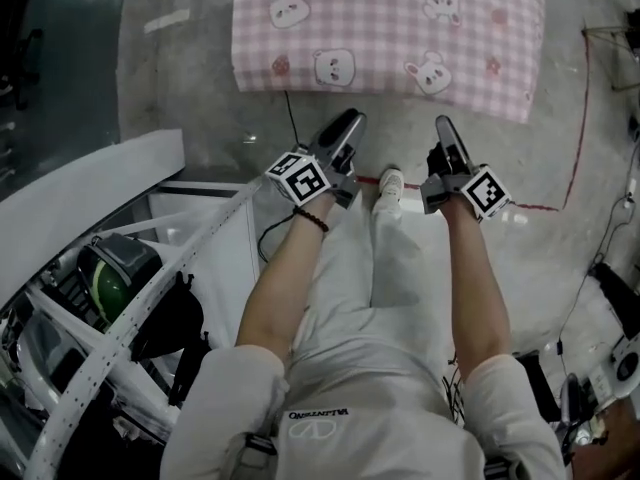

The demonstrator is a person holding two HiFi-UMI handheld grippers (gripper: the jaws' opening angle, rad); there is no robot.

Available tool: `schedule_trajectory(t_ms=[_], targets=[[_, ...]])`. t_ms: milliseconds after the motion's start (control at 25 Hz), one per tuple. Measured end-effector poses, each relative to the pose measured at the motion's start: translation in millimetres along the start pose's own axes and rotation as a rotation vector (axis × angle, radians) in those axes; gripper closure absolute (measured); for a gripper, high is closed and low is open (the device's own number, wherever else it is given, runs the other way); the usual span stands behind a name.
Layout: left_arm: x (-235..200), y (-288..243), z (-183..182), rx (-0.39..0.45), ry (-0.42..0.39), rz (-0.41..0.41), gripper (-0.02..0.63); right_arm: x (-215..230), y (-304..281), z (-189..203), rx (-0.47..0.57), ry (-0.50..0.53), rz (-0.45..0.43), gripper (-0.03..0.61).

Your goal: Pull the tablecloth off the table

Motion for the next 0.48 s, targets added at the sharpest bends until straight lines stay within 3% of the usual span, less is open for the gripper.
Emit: schedule_trajectory(t_ms=[480], targets=[[-40,-26,2,0.036,0.078,0.044,0.5,22,-30,17,0.055,-0.044,-0.03,0.445]])
Point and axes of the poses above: the fingertips, and each gripper's own axes: y backward along the fingers, x to its right, z out of its underside, the point moved 9 cm from there along y, backward along the fingers, and after that the axes turned 8 degrees about y, right-handed, at the moved point
